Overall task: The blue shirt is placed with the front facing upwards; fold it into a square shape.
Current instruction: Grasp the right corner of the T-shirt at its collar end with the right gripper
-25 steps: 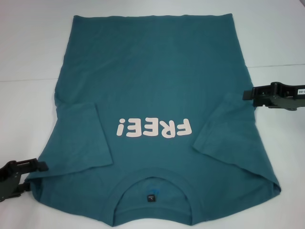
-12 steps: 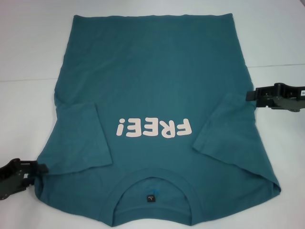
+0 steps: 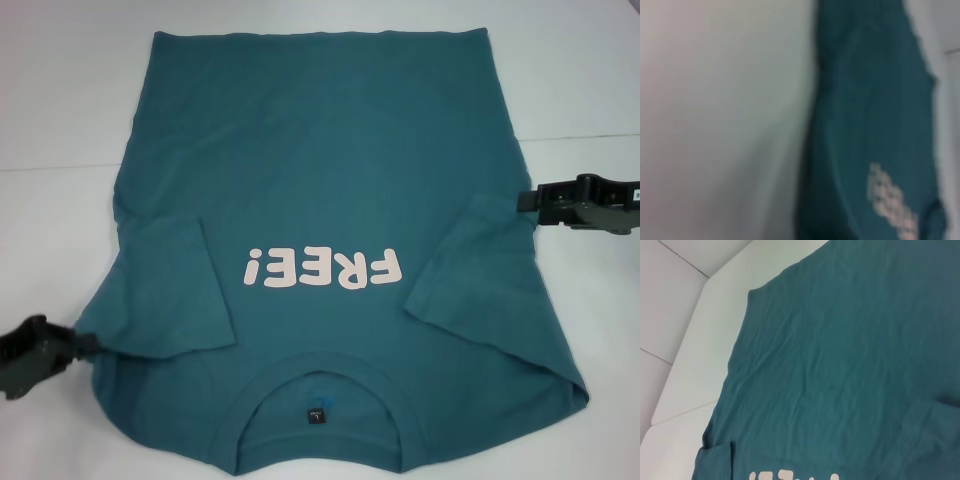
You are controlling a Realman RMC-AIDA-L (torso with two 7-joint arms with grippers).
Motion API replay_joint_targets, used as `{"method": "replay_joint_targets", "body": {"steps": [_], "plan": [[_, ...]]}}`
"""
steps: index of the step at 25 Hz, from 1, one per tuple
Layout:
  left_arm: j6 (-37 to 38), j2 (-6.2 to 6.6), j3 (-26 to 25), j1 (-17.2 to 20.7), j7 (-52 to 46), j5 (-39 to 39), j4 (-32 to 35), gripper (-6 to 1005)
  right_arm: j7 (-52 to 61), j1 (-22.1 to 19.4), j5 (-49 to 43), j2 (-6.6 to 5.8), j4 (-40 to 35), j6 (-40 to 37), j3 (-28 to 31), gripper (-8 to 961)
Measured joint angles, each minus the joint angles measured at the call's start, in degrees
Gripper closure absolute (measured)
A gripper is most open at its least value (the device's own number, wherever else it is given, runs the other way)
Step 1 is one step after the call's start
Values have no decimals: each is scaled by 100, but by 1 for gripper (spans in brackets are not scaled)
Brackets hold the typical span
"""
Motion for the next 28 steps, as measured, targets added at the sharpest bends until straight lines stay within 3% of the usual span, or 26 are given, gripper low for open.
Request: {"method": "replay_joint_targets", "body": {"steps": [5, 7, 10, 15, 17, 23, 28], "plan": [[285, 58, -189, -5, 207, -170, -45, 983, -29, -30, -25, -41, -27, -203, -31, 448], [263, 63, -188, -4, 206, -156, -45, 988, -37, -67, -42, -90, -30, -333, -48, 448], [230, 64, -171, -5, 198, -122, -45, 996, -48, -128, -134, -201, -32, -613, -69, 448], [189, 67, -159, -4, 189, -96, -45, 998, -34, -247, -599, -493, -120, -1585, -57, 448], [156, 67, -156, -8, 183, -85, -44, 998, 46, -319, -833, -543, -318, -1961, -32, 448], [111, 63, -150, -73, 189, -75, -44, 998, 198, -390, -1595, -540, -699, -2572, -2, 442], [65, 34, -144, -89, 199, -72, -62, 998, 138, -424, -1708, -426, -701, -2460, -64, 428]]}}
